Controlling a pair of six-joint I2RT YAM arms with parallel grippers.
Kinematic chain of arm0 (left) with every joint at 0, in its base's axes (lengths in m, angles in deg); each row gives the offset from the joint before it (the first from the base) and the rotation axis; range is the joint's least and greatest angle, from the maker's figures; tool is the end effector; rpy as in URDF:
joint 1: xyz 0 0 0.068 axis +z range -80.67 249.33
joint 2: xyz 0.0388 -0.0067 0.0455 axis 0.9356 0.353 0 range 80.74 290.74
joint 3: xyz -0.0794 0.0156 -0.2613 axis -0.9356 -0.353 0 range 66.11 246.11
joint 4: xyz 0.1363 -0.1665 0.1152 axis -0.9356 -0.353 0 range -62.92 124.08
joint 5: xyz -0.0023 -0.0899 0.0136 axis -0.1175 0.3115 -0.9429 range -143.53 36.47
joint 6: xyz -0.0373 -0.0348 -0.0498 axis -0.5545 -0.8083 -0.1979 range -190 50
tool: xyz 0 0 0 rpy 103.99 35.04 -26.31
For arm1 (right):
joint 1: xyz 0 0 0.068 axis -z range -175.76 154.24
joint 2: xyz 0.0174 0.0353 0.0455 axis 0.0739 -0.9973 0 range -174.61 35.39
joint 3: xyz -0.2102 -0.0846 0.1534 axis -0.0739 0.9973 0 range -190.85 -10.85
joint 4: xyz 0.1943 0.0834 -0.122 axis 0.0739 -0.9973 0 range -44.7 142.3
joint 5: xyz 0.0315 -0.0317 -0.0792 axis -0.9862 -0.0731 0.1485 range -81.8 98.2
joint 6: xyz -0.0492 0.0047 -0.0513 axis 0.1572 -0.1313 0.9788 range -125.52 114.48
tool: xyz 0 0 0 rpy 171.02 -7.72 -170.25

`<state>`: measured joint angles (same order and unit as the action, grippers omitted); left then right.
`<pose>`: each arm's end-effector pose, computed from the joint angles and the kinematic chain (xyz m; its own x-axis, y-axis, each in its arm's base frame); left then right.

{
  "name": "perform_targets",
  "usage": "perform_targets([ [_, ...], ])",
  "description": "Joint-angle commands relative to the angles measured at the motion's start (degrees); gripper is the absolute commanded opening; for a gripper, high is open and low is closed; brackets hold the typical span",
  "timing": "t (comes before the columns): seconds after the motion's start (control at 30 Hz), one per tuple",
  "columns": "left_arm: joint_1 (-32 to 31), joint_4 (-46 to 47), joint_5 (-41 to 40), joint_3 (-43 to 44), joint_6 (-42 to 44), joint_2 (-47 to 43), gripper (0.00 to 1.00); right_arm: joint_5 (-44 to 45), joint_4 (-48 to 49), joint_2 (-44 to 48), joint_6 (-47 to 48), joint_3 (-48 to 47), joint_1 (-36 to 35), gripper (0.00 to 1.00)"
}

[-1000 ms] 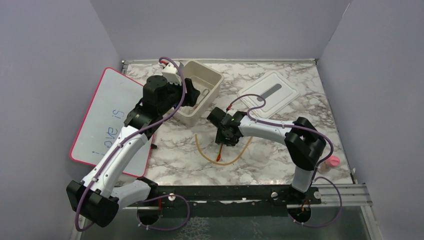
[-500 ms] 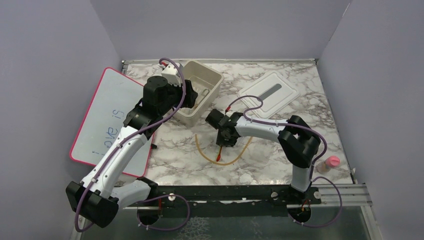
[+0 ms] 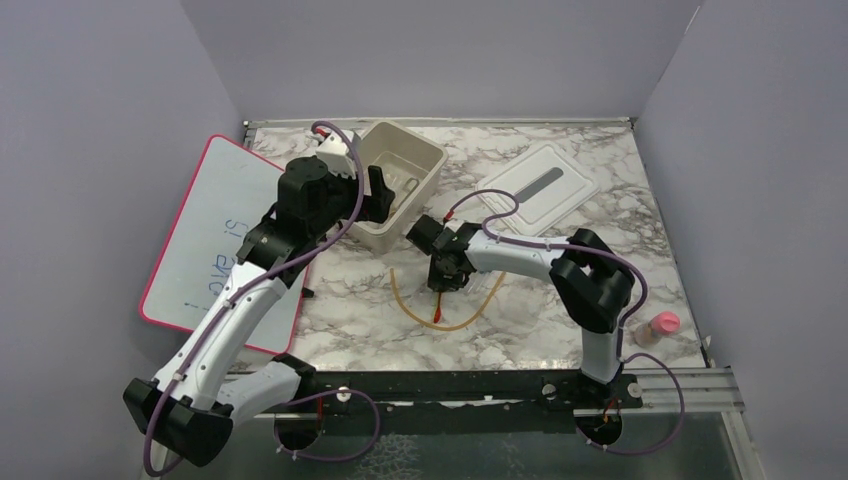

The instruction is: Organize the chemistry lab equipment

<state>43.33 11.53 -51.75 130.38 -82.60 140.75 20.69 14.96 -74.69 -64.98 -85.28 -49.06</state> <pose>0.2104 -0.1046 0.3779 -0.3766 -0.0590 -0.9245 0.3919 0.8941 -0.2167 0.2303 0.2876 0.1536 -0.9320 0.1567 -0.3268 0.1137 0.9826 0.1468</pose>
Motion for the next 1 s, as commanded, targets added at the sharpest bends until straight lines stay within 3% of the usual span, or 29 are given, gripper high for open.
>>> perform_targets([
  [0.0,0.0,-0.5,-3.1,-0.5,0.7,-2.6,0.98,-0.4,0.7,-2.6,0.2,-0.1,-0.5,0.23],
  [0.23,0.0,-0.9,1.9,-5.8,-1.4,-4.4,0.98,2.5,1.9,0.2,0.3,0.7,-0.5,0.08],
  [0.33,0.0,-0.7,6.3,-8.8,-4.4,-4.9,0.95,3.6,6.1,4.9,1.2,3.2,-0.5,0.08],
  [0.43,0.0,1.5,15.7,-10.4,-5.1,-3.8,0.91,3.4,13.0,10.8,4.6,6.4,-0.4,0.08],
  [0.73,-0.1,11.0,26.7,-16.4,-14.6,-0.6,0.81,3.5,22.0,23.1,8.1,10.3,0.3,0.08],
  [0.97,-0.4,20.7,34.3,-21.3,-21.9,1.2,0.67,3.3,29.0,32.4,7.4,15.5,1.3,0.09],
])
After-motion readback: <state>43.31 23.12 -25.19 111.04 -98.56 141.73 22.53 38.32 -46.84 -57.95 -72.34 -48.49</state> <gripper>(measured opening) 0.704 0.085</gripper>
